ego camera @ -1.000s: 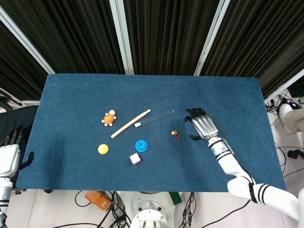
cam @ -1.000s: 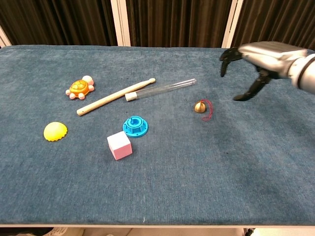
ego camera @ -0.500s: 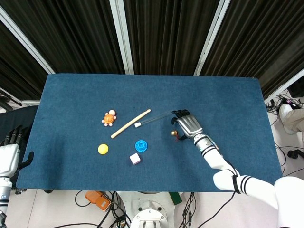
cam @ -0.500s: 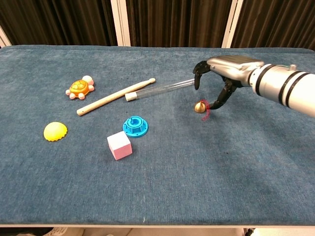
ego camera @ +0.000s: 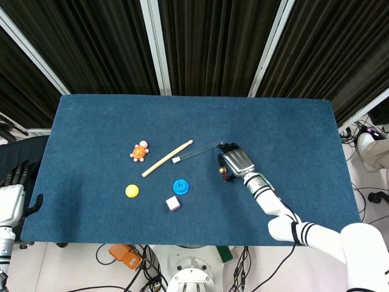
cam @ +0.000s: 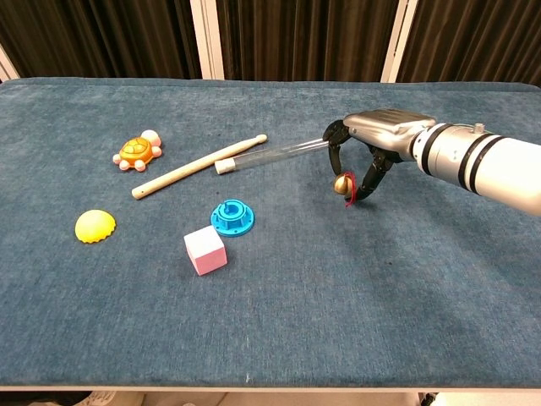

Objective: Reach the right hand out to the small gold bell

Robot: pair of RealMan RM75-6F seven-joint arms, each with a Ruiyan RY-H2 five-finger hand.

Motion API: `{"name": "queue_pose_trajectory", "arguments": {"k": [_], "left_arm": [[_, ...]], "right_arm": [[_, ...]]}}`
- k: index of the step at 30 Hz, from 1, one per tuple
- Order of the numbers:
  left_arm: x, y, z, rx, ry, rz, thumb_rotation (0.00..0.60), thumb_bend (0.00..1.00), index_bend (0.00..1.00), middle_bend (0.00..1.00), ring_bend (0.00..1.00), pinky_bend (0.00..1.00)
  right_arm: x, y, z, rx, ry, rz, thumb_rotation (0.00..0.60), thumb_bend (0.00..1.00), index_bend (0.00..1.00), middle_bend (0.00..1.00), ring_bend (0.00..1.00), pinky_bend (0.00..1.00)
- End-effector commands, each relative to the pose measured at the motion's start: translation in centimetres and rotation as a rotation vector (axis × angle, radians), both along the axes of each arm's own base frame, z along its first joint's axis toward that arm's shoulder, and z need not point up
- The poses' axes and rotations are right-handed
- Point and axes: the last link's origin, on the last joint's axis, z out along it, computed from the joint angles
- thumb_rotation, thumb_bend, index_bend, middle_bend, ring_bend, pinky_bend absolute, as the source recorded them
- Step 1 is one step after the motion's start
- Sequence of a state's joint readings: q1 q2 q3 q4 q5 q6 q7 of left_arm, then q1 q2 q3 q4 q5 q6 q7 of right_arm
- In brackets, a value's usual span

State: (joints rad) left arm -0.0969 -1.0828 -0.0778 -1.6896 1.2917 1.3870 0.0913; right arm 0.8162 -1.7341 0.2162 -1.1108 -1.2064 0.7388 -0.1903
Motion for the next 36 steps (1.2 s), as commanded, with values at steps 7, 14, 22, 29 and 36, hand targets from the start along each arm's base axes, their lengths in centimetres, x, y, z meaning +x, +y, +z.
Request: {"name": "queue_pose_trajectory", "arguments": {"k": [7, 14, 22, 29, 36], "left_arm": [[0.0, 0.0, 0.0, 0.002, -0.005, 0.000, 0.600, 0.38, 0.07, 0.00, 0.05, 0.22], [0.0, 0.0, 0.0, 0.001, -0.010, 0.001, 0.600, 0.38, 0.07, 0.00, 0.05, 0.22], [0.1, 0.0, -0.1, -0.003, -0.007, 0.000, 0.600, 0.38, 0.07, 0.00, 0.05, 0.22], [0.1, 0.0, -0.1, -0.003, -0.002, 0.000, 0.600, 0.38, 0.07, 0.00, 0.05, 0.22], [0.1, -0.1, -0.1, -0.001, 0.003, -0.002, 0.600, 0.38, 0.07, 0.00, 0.05, 0.22]], "right_arm": [[-0.1, -0.6, -0.7, 0.009, 0.012, -0.018, 0.600, 0.32, 0.61, 0.20, 0.20, 0.20], [0.6, -1.1, -0.1, 0.003, -0.050, -0.031, 0.600, 0.39, 0.65, 0.20, 0.21, 0.21], [3.2, -1.0, 3.3, -0.048, -0.182, 0.032, 0.600, 0.41, 0.65, 0.20, 0.21, 0.21], [6.8, -0.3, 6.8, -0.043, -0.281, 0.101, 0.600, 0.41, 0.65, 0.20, 0.21, 0.21], [10.4, 1.0, 7.1, 0.071, -0.313, 0.141, 0.600, 0.41, 0.65, 0.20, 0.21, 0.21]]}}
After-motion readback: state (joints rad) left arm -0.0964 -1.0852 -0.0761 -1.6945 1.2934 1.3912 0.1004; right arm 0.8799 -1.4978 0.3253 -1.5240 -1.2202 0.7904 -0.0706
